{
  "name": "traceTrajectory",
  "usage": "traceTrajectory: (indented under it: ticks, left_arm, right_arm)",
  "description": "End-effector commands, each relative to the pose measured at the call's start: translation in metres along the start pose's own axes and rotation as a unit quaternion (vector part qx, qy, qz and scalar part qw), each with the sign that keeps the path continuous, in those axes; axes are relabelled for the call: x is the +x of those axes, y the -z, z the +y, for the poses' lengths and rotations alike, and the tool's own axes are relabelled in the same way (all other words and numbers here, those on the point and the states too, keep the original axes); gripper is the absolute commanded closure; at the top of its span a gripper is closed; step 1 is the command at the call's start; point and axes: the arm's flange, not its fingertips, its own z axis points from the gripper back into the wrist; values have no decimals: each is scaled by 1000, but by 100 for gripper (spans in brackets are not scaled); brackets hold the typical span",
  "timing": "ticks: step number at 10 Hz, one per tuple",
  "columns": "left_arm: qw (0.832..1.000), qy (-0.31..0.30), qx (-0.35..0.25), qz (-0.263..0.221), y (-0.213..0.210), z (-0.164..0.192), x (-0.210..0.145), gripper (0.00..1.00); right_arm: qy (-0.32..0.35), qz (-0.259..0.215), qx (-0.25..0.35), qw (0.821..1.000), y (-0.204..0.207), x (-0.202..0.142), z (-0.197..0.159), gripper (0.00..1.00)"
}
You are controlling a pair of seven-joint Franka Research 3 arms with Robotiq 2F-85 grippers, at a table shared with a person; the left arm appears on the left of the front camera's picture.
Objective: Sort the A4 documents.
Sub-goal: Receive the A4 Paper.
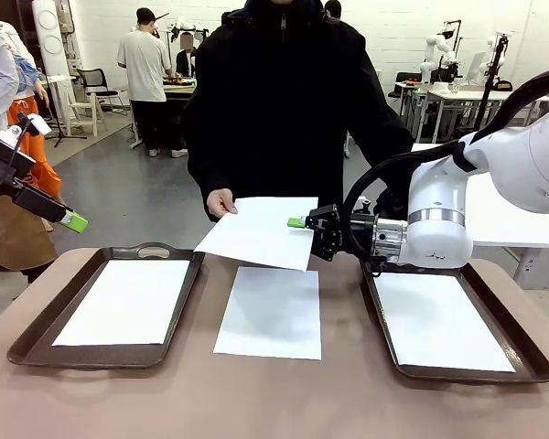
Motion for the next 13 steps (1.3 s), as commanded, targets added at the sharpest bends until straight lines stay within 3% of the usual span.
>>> traceTrajectory:
  ticks: [1, 2, 3, 4, 5, 12, 13]
  left_arm:
    - [1000, 6, 2, 5, 0, -1, -1, 0]
    - [1000, 6, 2, 5, 0, -1, -1, 0]
    - [1000, 6, 2, 5, 0, -1, -1, 0]
    - [1000, 6, 2, 5, 0, -1, -1, 0]
    - [1000, 6, 2, 5, 0, -1, -1, 0]
    - [1000, 6, 2, 5, 0, -1, -1, 0]
    - [1000, 6, 2, 5, 0, -1, -1, 0]
  right_arm:
    - [4, -1, 9, 1000, 3, 8, -2, 85]
    - [4, -1, 9, 1000, 3, 9, -2, 75]
    - [4, -1, 10, 1000, 3, 10, -1, 100]
    - [4, 0, 11, 1000, 3, 11, -1, 92]
    - [6, 2, 13, 1000, 4, 11, -1, 100]
    - [1, 4, 27, 1000, 2, 12, 1, 100]
    - [0, 1, 7, 1000, -1, 5, -1, 100]
